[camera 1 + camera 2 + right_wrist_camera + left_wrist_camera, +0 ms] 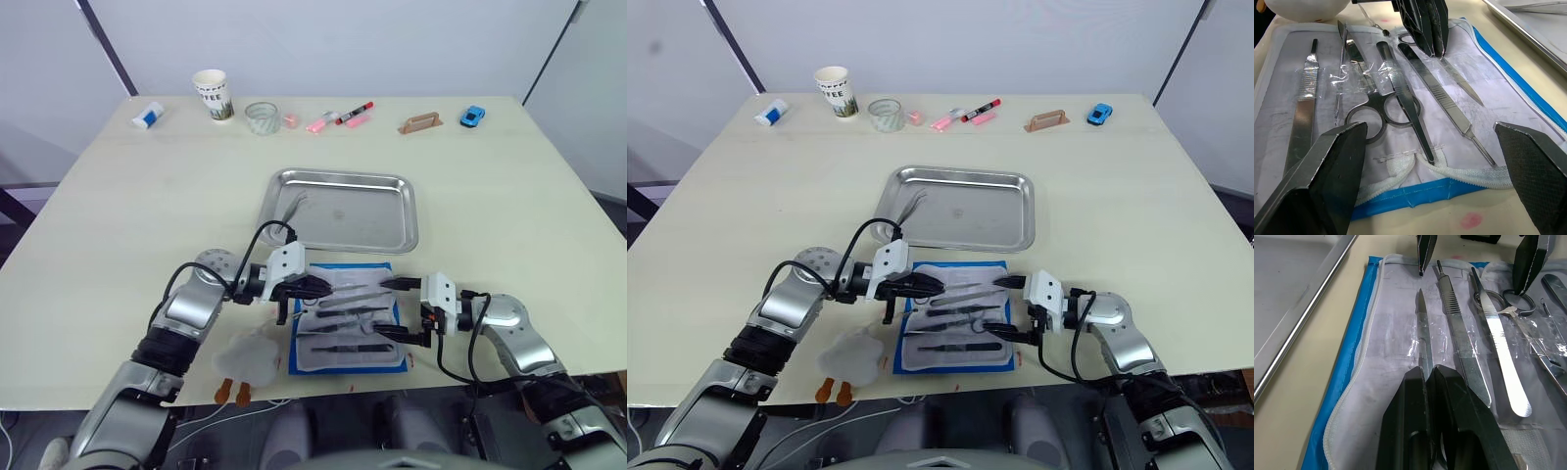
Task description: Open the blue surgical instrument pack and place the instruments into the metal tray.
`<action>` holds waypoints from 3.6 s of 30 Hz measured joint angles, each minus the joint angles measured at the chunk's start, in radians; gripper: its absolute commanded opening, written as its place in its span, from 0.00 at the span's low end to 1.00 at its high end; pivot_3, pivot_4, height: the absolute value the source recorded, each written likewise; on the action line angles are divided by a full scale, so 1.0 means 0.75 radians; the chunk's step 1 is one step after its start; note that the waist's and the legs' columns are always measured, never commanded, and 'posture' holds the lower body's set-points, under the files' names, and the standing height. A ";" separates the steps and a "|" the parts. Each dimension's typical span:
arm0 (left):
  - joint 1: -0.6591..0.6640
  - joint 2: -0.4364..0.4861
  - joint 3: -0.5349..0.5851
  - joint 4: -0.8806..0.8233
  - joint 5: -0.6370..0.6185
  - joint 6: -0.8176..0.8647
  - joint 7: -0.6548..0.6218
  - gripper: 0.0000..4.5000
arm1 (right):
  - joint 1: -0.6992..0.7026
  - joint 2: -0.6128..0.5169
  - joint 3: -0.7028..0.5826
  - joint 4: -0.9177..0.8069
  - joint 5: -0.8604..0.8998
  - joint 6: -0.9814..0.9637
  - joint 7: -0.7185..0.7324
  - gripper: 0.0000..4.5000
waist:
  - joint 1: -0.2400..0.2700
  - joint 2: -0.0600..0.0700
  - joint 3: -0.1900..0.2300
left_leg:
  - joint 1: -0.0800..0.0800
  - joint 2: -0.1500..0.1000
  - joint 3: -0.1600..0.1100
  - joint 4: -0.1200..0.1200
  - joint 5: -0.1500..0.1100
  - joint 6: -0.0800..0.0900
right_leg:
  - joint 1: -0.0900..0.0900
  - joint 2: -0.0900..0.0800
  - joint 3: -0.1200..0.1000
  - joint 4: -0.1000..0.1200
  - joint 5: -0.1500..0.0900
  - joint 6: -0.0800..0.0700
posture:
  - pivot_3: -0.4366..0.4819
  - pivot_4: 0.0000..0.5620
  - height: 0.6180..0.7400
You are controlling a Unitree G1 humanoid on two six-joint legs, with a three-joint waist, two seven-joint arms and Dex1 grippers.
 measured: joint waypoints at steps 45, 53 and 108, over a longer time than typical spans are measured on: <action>-0.211 0.129 -0.162 -0.284 0.108 0.571 -0.106 0.01 | -0.015 0.025 0.004 0.004 -0.016 0.000 0.000 1.00 | -0.001 0.000 0.003 | -0.001 0.012 0.001 0.000 0.000 0.000 | -0.001 0.013 0.001 -0.002 -0.001 -0.004 | 0.48 0.27 0.98; -0.231 0.138 -0.172 -0.304 0.107 0.621 -0.106 0.01 | -0.022 0.029 0.015 0.005 -0.018 0.000 -0.006 1.00 | -0.001 0.000 0.003 | 0.000 0.016 0.002 -0.001 0.000 0.000 | -0.002 0.018 0.001 -0.002 0.001 -0.011 | 0.48 0.27 0.98; -0.072 0.462 0.243 -0.249 -0.216 0.494 -0.227 0.01 | -0.029 0.030 0.026 0.009 -0.018 -0.003 -0.008 1.00 | 0.000 0.005 0.008 | -0.005 0.019 0.004 -0.002 0.000 0.000 | -0.012 0.020 0.001 0.000 0.000 -0.012 | 0.48 0.27 0.98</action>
